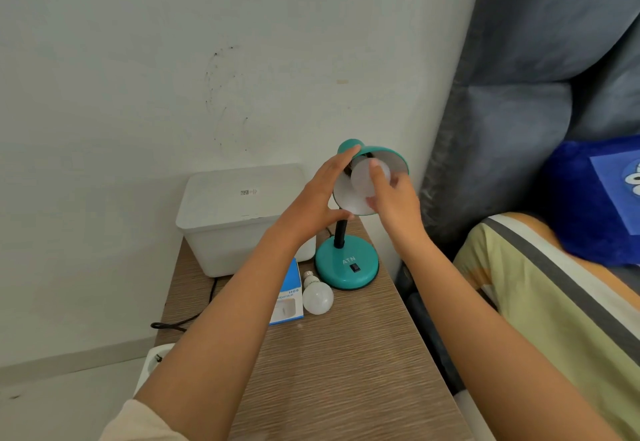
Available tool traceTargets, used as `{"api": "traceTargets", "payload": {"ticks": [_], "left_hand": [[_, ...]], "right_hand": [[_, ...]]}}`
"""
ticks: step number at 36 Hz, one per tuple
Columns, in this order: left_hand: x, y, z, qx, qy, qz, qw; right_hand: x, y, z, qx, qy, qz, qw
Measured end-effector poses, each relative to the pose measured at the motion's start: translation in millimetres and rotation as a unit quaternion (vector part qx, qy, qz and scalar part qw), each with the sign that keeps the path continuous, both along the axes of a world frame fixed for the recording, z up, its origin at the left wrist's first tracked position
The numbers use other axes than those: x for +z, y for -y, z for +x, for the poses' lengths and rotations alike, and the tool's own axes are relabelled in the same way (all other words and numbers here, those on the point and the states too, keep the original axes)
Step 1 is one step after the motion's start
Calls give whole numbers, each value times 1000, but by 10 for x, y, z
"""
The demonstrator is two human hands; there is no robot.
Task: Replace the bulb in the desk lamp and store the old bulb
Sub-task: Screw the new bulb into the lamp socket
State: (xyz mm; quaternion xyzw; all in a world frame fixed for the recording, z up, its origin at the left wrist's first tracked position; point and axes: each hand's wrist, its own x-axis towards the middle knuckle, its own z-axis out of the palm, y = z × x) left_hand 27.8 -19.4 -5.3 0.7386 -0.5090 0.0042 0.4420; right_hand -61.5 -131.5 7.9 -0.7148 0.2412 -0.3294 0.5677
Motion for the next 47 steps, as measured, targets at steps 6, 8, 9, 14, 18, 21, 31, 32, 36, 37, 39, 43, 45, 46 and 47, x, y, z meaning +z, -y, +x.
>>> {"api": "traceTargets", "payload": {"ticks": [6, 8, 9, 14, 18, 21, 31, 32, 36, 37, 39, 43, 45, 46, 47], "left_hand": [[0, -7, -8, 0, -3, -1, 1000], [-1, -4, -9, -1, -2, 2, 1000], [0, -1, -12, 0, -3, 2, 1000], [-11, 7, -8, 2, -3, -1, 1000], [-19, 5, -3, 4, -4, -3, 1000], [-15, 8, -9, 2, -1, -5, 1000], [-9, 5, -7, 2, -1, 0, 1000], [-15, 9, -1, 1, 1, 0, 1000], [-35, 15, 22, -3, 4, -2, 1000], [-33, 18, 22, -3, 4, -1, 1000], [-34, 29, 23, -4, 6, 0, 1000], [-34, 13, 37, -3, 6, -4, 1000], [-38, 2, 37, -1, 8, -1, 1000], [-40, 3, 30, -1, 8, 0, 1000], [-41, 5, 21, -1, 6, 0, 1000]], "right_hand": [[-24, 36, 18, 30, -6, 17, 999], [-6, 22, 5, 20, -20, 9, 1000], [2, 2, -2, 10, -20, -8, 1000], [-40, 17, 6, 49, -34, 5, 998], [-39, 27, 16, 18, -2, 22, 1000], [-38, 22, 24, 57, -17, 28, 998], [19, 26, 8, 32, -25, 17, 999], [24, 23, 10, 20, -20, 11, 1000], [42, 19, 15, 42, -25, 61, 997], [46, 8, 14, 38, -24, 58, 997], [53, -16, 9, 5, -27, 9, 1000], [12, 5, 39, 30, -32, 31, 999], [6, 1, 39, 30, -20, 53, 998], [9, -6, 32, 12, -19, 26, 999], [6, -17, 22, -1, -13, -8, 1000]]}}
